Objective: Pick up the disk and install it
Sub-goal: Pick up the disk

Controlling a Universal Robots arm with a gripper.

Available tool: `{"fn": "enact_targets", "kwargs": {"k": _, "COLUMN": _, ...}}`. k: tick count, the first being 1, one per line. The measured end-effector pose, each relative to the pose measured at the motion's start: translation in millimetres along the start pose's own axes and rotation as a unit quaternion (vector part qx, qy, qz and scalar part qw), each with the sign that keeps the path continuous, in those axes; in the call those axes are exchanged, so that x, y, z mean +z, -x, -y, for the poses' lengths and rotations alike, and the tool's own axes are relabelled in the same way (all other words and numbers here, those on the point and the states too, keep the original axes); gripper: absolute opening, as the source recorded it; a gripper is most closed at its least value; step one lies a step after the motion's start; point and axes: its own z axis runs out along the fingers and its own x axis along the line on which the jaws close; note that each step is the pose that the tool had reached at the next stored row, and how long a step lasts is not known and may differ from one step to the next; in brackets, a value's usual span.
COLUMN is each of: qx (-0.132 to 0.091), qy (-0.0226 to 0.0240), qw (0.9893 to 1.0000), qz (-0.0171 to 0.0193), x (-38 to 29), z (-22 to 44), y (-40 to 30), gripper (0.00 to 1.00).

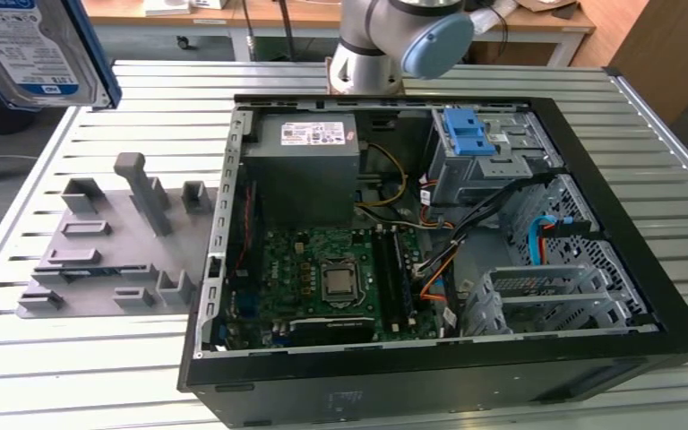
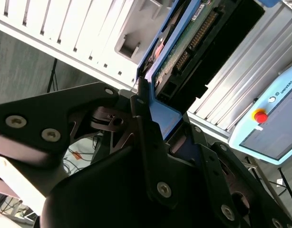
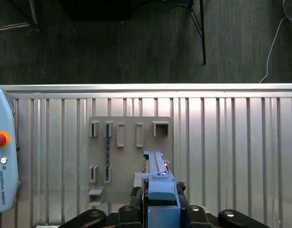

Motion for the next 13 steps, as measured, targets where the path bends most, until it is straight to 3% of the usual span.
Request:
{"fn": "enact_targets", "kwargs": {"k": 7, "qx": 0.0, "qy": 0.0001, "qw": 1.0, "qz": 0.0, "x": -0.2, "z": 10.9, "y": -4.2, "gripper": 0.36}}
{"fn": "enact_targets", "kwargs": {"k": 13, "qx": 0.0, "qy": 0.0001, "qw": 1.0, "qz": 0.0, "x": -0.4, "z": 14.8, "y": -13.1, "gripper": 0.36}}
